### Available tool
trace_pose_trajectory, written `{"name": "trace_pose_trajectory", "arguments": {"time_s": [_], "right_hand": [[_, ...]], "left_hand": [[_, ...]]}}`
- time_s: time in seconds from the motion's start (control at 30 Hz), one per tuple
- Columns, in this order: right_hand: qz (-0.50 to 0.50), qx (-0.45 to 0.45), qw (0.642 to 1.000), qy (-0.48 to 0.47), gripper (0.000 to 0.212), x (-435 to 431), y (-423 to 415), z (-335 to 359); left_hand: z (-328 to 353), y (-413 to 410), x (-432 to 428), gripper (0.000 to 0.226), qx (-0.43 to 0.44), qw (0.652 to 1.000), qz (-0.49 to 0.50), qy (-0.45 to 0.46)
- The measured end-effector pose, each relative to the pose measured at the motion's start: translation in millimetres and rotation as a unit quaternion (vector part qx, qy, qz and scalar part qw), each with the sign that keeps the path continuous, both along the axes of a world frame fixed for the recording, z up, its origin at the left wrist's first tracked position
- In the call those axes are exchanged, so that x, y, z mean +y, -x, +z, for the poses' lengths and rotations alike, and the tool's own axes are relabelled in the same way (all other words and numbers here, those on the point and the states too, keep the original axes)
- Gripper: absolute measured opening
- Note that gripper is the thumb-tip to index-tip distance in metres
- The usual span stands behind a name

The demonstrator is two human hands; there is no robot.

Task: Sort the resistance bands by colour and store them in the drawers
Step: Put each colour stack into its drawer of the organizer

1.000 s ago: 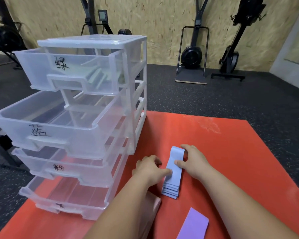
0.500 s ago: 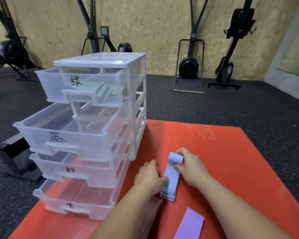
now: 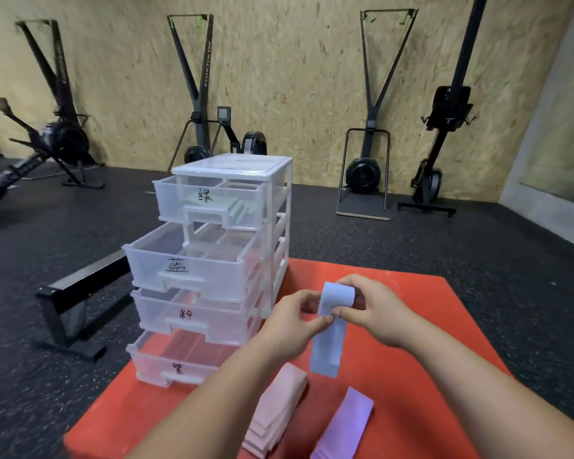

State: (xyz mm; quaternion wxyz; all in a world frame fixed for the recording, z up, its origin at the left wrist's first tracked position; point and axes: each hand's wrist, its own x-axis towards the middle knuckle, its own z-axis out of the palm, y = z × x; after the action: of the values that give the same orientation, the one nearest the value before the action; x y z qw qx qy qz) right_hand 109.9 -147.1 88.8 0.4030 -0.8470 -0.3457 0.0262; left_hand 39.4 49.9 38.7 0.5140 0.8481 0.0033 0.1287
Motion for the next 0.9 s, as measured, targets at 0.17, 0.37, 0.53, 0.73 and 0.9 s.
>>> {"name": "trace_pose_trajectory", "arguments": {"time_s": [0.17, 0.37, 0.53, 0.73, 0.9], "right_hand": [[0.011, 0.087, 0.994, -0.071, 0.04, -6.6, 40.3, 37.3], [0.075, 0.203, 0.963, -0.163, 0.028, 14.4, 93.4, 45.9], [0.072, 0.203, 0.96, -0.181, 0.027, 45.5, 121.6, 38.5], [0.056, 0.157, 0.969, -0.184, 0.024, 96.2, 136.1, 51.2], [0.056, 0.121, 0.98, -0.149, 0.02, 138.8, 122.8, 81.8]], "left_hand": [[38.0, 43.4, -0.1, 0.025, -0.023, 0.998, -0.028, 0.047], [60.2, 87.3, 7.7, 0.027, -0.047, 0.99, 0.02, 0.135], [71.2, 116.5, 31.6, 0.028, -0.08, 0.964, 0.099, 0.233], [76.2, 134.9, 70.6, 0.03, -0.115, 0.948, 0.152, 0.255], [78.0, 143.3, 111.5, 0.051, -0.102, 0.958, 0.154, 0.219]]}}
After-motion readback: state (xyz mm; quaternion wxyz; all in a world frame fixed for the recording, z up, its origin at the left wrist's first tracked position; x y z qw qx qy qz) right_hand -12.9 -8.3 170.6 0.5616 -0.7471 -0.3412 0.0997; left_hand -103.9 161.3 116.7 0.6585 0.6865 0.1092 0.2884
